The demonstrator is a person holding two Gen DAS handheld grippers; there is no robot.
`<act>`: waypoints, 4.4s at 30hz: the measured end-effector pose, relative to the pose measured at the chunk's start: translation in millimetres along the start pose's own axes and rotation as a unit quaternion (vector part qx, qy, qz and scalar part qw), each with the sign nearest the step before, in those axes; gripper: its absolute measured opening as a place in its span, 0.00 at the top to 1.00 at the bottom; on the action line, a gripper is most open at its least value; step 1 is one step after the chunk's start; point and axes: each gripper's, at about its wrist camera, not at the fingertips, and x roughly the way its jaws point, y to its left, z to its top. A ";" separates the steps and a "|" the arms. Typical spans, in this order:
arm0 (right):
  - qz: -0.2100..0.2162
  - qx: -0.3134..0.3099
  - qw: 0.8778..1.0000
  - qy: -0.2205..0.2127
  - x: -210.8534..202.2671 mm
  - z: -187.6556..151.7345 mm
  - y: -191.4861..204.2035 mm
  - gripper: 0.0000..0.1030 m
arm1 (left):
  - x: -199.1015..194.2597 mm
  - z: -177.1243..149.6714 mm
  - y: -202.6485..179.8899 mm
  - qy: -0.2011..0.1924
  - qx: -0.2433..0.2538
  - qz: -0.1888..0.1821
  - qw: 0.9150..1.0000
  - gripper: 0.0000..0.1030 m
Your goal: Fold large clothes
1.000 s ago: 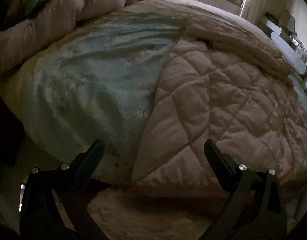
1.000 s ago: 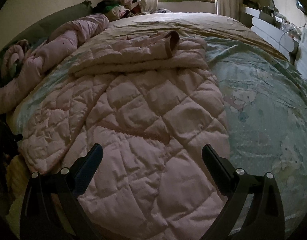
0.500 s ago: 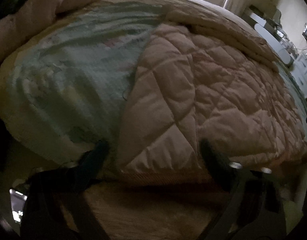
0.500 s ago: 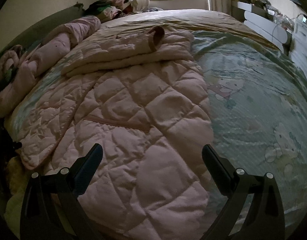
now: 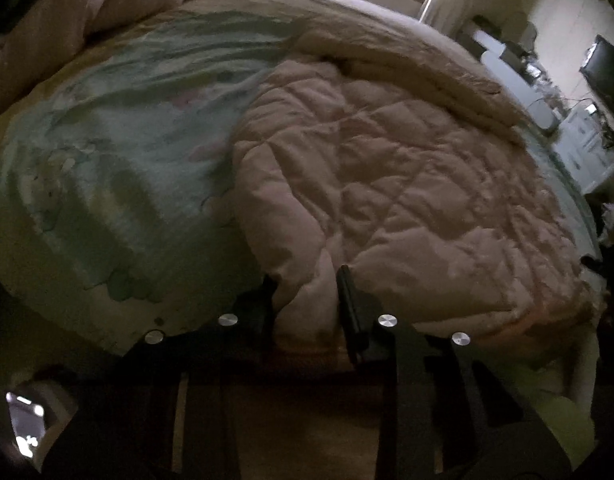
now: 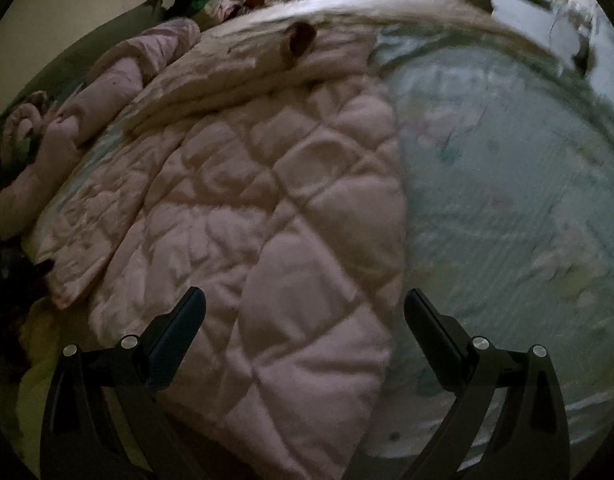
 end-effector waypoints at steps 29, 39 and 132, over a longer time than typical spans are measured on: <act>0.154 0.005 0.988 -0.012 -53.4 -22.7 9.4 0.84 | -4.3 -17.1 0.8 -0.007 -0.024 -0.007 1.000 0.89; 0.170 -0.020 0.979 -0.107 -75.2 18.3 13.8 0.88 | -41.1 25.2 -21.4 -0.078 -0.006 0.002 0.997 0.92; -0.039 0.023 0.983 -0.175 102.2 357.9 -29.1 0.88 | 98.2 355.2 -76.2 -0.173 0.103 0.116 0.973 0.88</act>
